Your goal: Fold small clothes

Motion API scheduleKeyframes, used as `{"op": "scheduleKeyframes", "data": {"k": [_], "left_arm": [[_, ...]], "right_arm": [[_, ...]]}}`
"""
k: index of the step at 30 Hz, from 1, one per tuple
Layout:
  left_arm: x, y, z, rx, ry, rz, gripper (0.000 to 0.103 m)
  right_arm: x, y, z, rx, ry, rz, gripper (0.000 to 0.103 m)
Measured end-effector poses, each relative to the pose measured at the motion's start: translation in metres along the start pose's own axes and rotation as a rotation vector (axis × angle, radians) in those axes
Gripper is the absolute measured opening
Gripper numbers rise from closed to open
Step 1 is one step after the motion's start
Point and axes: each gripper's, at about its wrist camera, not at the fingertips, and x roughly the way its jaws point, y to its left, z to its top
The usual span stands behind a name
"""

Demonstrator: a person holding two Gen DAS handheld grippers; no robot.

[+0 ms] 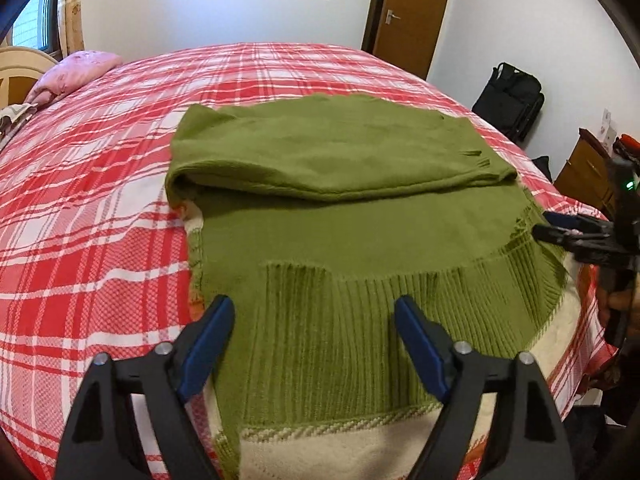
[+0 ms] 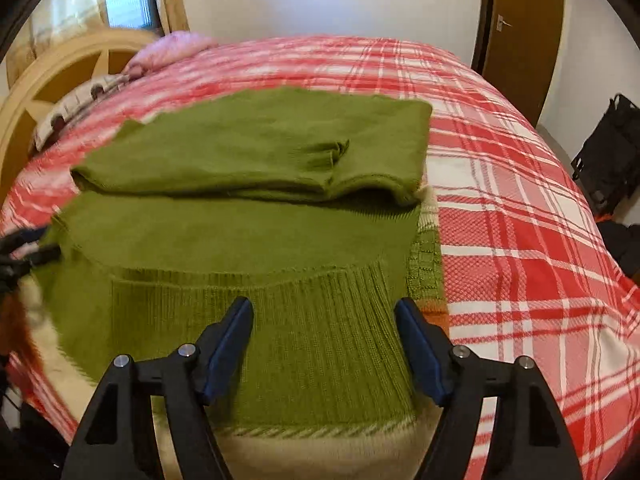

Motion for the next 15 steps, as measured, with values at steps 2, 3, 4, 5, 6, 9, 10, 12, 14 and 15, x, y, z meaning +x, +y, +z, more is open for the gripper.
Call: {"op": "scheduleKeyframes", "data": {"k": [2,3,4,5,6,9,10,12,14,15], "left_arm": [[0.000,0.001,0.002,-0.007,-0.004,0.005,0.062],[0.001,0.002,0.002,-0.010,-0.004,0.003,0.046],[0.001,0.003,0.003,-0.016,0.002,-0.005,0.038],[0.001,0.004,0.003,-0.024,0.003,-0.016,0.033],[0.000,0.005,0.002,-0.028,0.001,-0.025,0.031],[-0.003,0.002,-0.001,-0.013,-0.008,-0.045,0.030],[-0.003,0.001,-0.003,0.000,-0.005,-0.041,0.030],[0.000,0.001,-0.004,0.011,0.003,-0.007,0.043],[0.001,0.002,-0.003,0.001,0.009,-0.014,0.047],[0.001,0.002,-0.002,-0.002,0.011,-0.020,0.049]], "right_arm": [[-0.006,0.003,-0.002,-0.008,-0.007,0.009,0.053],[-0.009,0.005,-0.003,-0.015,-0.011,0.011,0.035],[-0.012,0.006,-0.004,-0.017,-0.010,0.018,0.026],[-0.014,0.008,-0.005,-0.011,-0.006,0.034,0.018],[-0.017,0.009,-0.007,-0.002,-0.011,0.038,0.018],[-0.019,0.010,-0.012,0.000,-0.018,0.039,0.018],[-0.018,0.010,-0.013,0.003,-0.021,0.042,0.018],[-0.016,0.005,-0.011,0.033,-0.017,0.064,0.019],[-0.014,0.000,-0.009,0.068,-0.010,0.092,0.019],[-0.013,-0.002,-0.008,0.076,-0.008,0.102,0.019]]}}
